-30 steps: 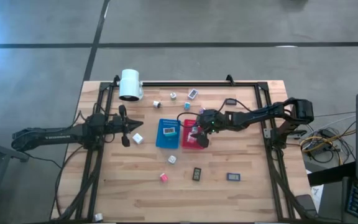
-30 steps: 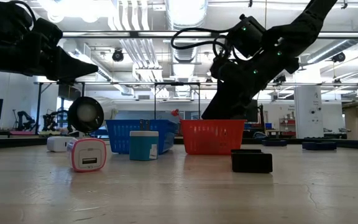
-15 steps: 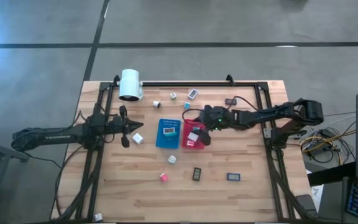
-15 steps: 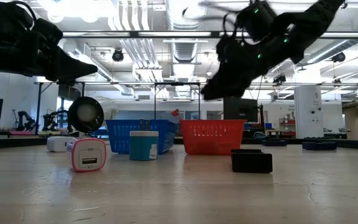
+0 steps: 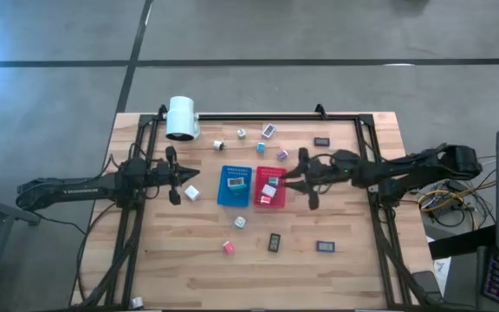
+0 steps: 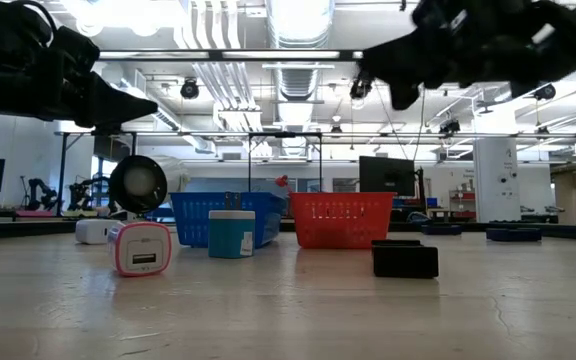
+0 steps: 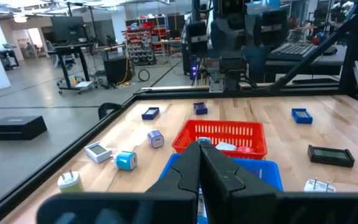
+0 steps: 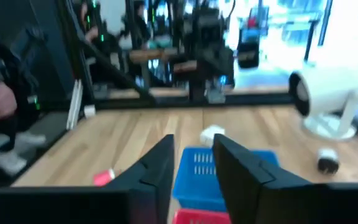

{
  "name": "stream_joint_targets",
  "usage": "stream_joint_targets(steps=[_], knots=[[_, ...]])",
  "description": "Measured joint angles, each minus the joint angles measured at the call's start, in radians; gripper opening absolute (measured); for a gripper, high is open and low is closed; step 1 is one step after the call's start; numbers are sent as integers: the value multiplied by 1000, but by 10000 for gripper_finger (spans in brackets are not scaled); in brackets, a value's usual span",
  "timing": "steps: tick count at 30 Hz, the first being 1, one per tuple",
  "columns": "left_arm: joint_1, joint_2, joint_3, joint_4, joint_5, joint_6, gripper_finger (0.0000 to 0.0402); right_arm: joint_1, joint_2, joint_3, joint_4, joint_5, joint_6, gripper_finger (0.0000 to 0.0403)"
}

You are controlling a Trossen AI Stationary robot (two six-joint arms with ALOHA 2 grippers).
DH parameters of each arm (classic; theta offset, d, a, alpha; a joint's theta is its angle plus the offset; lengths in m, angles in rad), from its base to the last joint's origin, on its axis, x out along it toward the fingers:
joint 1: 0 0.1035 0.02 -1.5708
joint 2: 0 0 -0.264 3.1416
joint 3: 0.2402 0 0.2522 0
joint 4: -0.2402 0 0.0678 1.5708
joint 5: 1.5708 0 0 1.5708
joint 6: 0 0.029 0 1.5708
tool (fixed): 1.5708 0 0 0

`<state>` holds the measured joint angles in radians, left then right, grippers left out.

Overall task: Pick & Place Office items
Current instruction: Put the dark blue digital clock into the blue bin

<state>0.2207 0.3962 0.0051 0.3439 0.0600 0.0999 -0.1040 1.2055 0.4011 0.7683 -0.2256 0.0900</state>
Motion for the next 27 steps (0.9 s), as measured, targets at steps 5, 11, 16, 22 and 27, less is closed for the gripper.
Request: stream_joint_targets(steps=[5,11,16,22,27], knots=[[0,0,0,-4,-12,40,12,1,-87,-79,62,51,12,43],[1,0,0,-6,-90,75,12,-64,-103,-164,196,75,17,10],[1,-1,0,23,-94,6,12,-143,-64,-200,217,71,90,8],[1,1,0,15,-94,-83,12,-164,21,-196,215,70,138,8],[1,5,0,-31,-94,-77,12,-166,71,-162,216,71,138,8]])
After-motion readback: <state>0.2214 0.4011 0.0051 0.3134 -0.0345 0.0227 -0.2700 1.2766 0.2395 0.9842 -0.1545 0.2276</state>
